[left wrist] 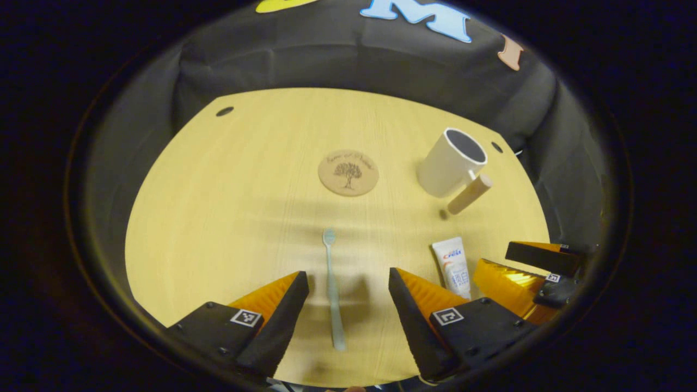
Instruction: Put the toothbrush and toothpaste on the desktop into the cup, then pick up the cup and place it on the coaster on the desktop.
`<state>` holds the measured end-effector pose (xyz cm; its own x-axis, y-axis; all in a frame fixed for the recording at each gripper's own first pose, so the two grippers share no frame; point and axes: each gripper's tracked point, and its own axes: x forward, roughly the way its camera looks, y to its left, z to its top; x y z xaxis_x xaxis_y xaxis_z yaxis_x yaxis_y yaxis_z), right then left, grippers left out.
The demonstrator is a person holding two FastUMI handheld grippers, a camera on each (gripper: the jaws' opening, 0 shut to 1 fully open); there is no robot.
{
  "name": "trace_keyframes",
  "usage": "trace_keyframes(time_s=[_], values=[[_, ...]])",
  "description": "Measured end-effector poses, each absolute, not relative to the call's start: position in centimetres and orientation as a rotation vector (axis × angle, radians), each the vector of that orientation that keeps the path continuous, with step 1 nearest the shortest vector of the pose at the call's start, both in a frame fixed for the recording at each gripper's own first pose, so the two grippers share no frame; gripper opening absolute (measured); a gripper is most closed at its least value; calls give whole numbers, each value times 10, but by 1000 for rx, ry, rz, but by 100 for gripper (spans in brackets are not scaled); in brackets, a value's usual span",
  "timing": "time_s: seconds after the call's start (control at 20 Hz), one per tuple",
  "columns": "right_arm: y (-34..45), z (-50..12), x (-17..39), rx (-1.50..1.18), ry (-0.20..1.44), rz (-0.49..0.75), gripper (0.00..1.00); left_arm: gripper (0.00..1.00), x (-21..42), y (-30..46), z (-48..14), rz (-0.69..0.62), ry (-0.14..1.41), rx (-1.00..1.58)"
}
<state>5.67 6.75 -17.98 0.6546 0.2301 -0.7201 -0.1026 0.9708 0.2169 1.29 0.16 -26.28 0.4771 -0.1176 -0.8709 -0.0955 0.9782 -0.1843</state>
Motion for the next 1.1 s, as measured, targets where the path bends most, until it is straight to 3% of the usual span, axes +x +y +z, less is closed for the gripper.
trace_keyframes(time_s=[0.05, 0.55, 0.9, 1.0, 1.1], values=[[68, -185, 56, 153, 857, 190, 93, 100, 12, 1, -270, -11, 1102, -237], [74, -222, 64, 150, 1023, 210, 93, 96, -4, -4, -304, -13, 1328, -242], [76, -238, 65, 131, 1065, 217, 93, 95, -5, -1, -310, 27, 1353, -186], [79, -243, 63, 133, 1077, 224, 93, 89, -6, 6, -312, 54, 1349, -145], [78, -246, 60, 127, 1088, 214, 91, 69, -6, 9, -311, 51, 1345, -123]])
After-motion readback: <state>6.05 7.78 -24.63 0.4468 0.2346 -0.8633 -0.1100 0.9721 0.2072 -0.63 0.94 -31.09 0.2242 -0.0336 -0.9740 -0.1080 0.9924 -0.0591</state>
